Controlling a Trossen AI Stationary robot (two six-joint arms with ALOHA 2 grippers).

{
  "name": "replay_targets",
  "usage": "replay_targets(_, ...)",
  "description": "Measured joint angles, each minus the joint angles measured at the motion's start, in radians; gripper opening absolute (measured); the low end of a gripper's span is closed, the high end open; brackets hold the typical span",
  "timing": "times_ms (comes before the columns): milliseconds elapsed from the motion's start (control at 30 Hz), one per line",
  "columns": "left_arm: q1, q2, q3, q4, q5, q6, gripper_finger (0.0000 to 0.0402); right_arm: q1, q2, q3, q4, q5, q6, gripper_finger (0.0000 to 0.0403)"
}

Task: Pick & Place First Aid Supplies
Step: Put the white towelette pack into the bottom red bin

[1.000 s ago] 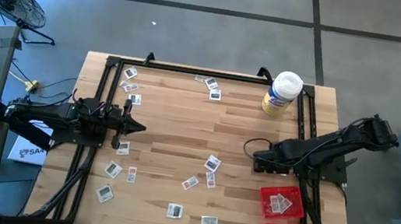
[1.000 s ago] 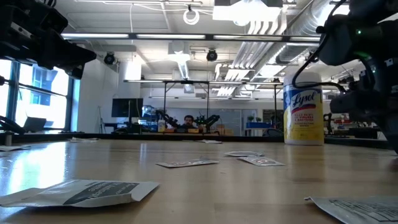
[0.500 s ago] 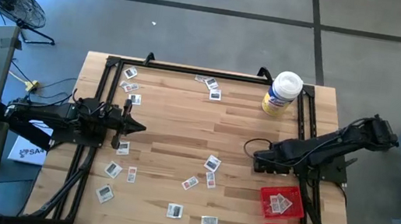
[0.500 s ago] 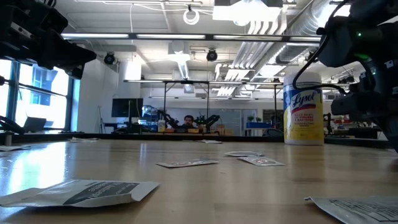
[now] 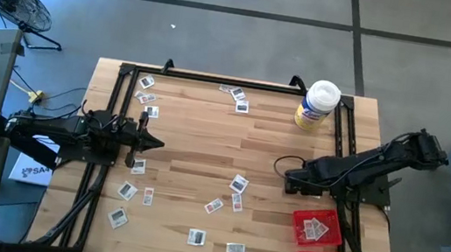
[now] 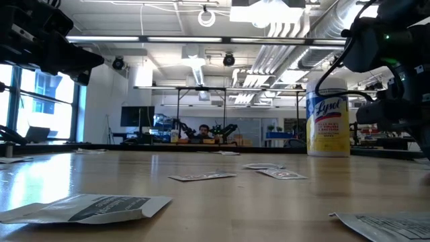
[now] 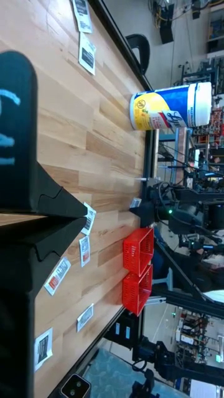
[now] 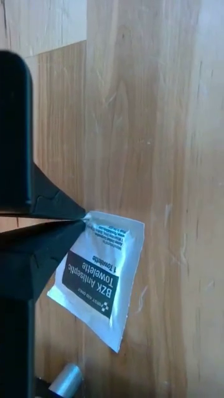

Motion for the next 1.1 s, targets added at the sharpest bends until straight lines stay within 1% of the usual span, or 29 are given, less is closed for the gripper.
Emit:
replay_targets(200, 0.0, 0.0, 0.0, 0.0, 0.0, 0.0, 0.0001, 0.0, 0.008, 0.046, -0.067, 0.004, -0.02, 0.0003)
replay_targets(333, 0.0, 0.0, 0.0, 0.0, 0.0, 0.0, 0.0001, 0.0, 0.006, 0.123, -0.112, 0.003, -0.04, 0.0001)
replay_targets(433, 0.0, 0.0, 0.0, 0.0, 0.0, 0.0, 0.0001, 0.0, 0.007, 0.188, -0.147, -0.003, -0.064, 0.0002)
replay_targets(567, 0.0, 0.0, 0.0, 0.0, 0.0, 0.0, 0.0001, 0.005, 0.006, 0.307, -0.159, -0.004, -0.124, 0.0001)
replay_targets(700, 0.0, 0.0, 0.0, 0.0, 0.0, 0.0, 0.0001, 0.049, 0.005, 0.444, -0.187, -0.025, -0.127, 0.0001)
replay_targets(767, 0.0, 0.0, 0.0, 0.0, 0.0, 0.0, 0.0001, 0.091, 0.005, 0.501, -0.2, -0.056, -0.072, 0.0001)
replay_targets(900, 0.0, 0.0, 0.0, 0.0, 0.0, 0.0, 0.0001, 0.216, 0.004, 0.571, -0.211, -0.14, 0.112, 0.0)
replay_targets(1033, 0.0, 0.0, 0.0, 0.0, 0.0, 0.0, 0.0001, 0.373, 0.004, 0.572, -0.156, -0.206, 0.318, 0.0)
replay_targets(1100, 0.0, 0.0, 0.0, 0.0, 0.0, 0.0, 0.0001, 0.445, 0.004, 0.55, -0.098, -0.231, 0.375, 0.0)
